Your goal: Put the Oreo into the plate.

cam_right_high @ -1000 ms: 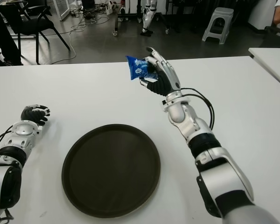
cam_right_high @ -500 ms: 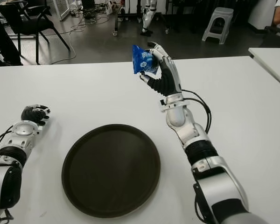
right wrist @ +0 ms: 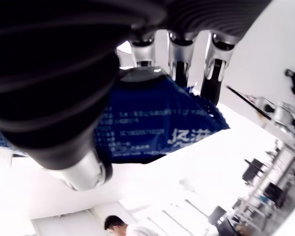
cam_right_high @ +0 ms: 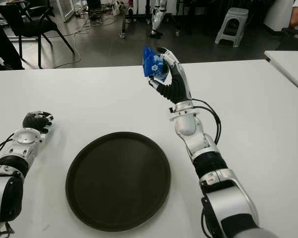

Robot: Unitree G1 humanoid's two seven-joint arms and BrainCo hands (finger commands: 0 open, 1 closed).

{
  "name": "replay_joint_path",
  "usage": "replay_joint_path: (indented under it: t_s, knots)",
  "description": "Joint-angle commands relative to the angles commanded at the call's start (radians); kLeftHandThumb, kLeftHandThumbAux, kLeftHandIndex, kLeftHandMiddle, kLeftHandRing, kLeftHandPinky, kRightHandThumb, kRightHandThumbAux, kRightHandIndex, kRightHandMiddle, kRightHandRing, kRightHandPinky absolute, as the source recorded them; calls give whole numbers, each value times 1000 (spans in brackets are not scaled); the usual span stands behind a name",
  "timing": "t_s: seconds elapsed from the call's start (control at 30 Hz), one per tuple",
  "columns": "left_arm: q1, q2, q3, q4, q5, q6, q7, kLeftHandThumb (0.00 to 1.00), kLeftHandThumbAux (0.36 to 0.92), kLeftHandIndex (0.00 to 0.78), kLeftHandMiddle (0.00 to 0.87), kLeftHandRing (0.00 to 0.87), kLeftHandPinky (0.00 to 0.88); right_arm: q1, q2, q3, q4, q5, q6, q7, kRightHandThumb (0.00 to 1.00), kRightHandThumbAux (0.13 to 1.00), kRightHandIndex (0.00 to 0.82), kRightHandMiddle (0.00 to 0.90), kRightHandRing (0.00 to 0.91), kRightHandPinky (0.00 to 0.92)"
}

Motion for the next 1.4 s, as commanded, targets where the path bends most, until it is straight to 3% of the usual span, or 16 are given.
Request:
replay_joint_path:
  t_s: [0.3,0.6,0.83,1.0,1.33,1.4]
  knots:
    - [-2,2,2,1,-3,7,-7,692,719,411,335,330,314,14,14,-7,-21,18,48,50,707,718,420,98,107,132]
    - [-2,2,3,-1,-4,6,-12,690,719,413,435,440,396,24,20,-8,-24,7,32,41,706,719,419,75,74,93]
    - [2,0,15,-1,-14,-2,-17,812,687,385,487,451,425,24,17,7,9,-43,-44,-30,707,720,419,50,56,85]
    - [1,1,14,1,-7,-4,-7,825,682,403,469,421,398,14,11,21,49,-99,-102,-109,709,719,419,39,63,111]
    - [1,0,14,2,-4,-6,-6,823,686,381,488,499,483,-14,10,30,120,-162,-160,-218,710,720,419,29,71,112]
    - [1,1,12,3,-2,-5,-4,825,684,400,470,457,440,-21,12,27,132,-165,-166,-236,709,720,419,31,62,99]
